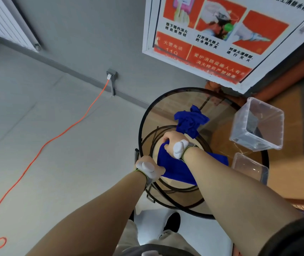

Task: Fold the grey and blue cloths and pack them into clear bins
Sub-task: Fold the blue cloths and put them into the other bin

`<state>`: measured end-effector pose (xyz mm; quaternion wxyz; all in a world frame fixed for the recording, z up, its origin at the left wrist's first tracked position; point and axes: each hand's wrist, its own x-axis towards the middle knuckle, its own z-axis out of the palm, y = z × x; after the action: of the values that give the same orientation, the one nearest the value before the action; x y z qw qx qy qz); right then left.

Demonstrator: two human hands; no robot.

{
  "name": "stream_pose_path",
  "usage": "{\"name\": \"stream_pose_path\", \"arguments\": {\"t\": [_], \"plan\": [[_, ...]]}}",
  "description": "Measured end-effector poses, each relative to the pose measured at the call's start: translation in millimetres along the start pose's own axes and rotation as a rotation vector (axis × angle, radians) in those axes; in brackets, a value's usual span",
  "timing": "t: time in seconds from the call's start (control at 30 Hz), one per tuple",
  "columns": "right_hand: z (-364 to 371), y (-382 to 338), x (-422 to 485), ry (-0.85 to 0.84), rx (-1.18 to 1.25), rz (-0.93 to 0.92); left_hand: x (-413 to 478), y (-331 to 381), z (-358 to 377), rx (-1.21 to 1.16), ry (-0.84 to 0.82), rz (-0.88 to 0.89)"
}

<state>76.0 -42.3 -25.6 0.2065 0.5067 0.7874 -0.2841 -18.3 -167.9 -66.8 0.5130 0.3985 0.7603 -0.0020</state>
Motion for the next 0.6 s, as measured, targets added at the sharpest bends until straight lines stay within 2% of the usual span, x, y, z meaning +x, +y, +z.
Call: {"name": "stream_pose_path", "arguments": {"t": [0.17, 0.33, 0.5, 0.6], "plan": [[-6.9, 31.2, -26.1, 0.092, 0.134, -0.09, -25.5, 32.0, 12.2, -0.008, 0.045, 0.069], [-29.0, 75.9, -51.6, 0.042, 0.219, -0.133, -52.3, 75.6, 46.4, -0.084, 0.087, 0.176], [-33.2, 164.6, -91.0, 0.232, 0.229, -0.157, -68.1, 134.4, 103.3, -0.064, 0.173, 0.184], [-30.2, 207.8, -98.7, 0.286, 0.236, -0.144, -66.2, 161.6, 130.3, -0.042, 0.228, 0.186]]}}
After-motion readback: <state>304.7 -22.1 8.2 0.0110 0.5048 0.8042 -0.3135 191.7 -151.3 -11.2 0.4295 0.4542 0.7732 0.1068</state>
